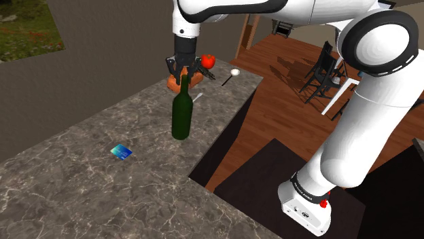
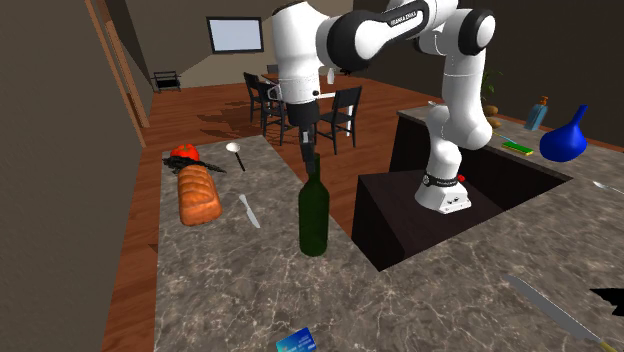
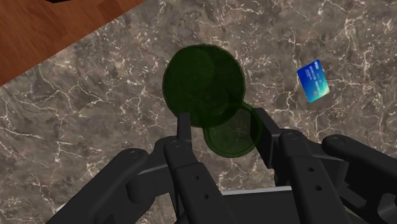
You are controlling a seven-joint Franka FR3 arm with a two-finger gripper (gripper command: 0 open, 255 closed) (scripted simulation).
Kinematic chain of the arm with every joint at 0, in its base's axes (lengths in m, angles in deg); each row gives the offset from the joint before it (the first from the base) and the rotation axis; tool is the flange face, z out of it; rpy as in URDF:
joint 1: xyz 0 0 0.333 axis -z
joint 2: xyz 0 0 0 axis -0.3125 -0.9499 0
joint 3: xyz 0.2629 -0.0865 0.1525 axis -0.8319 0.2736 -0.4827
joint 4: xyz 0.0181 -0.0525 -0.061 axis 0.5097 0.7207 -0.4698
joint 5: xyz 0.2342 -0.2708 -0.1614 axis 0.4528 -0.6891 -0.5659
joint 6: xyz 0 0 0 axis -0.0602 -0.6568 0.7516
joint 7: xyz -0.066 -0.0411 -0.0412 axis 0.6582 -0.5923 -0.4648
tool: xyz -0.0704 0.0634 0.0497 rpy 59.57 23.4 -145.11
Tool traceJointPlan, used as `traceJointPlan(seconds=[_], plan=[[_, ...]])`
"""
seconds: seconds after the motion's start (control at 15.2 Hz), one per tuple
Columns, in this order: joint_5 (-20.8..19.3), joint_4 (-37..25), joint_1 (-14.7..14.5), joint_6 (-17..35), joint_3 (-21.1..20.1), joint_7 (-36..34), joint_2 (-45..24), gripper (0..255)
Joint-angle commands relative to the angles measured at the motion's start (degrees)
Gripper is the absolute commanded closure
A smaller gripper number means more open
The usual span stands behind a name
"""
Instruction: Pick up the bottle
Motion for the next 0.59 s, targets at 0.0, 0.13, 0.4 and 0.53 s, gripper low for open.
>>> traceJointPlan(seconds=[0.0,0.13,0.4,0.53], plan=[[0.0,-1.4,-0.1,-1.6,-0.1,-0.2,0.2,255],[0.0,-3.0,-0.1,-3.1,-0.1,-0.3,0.2,255],[0.0,-6.3,-0.2,-6.2,-0.1,-0.6,0.0,255],[0.0,-6.4,-0.2,-6.4,-0.1,-0.6,0.0,255]])
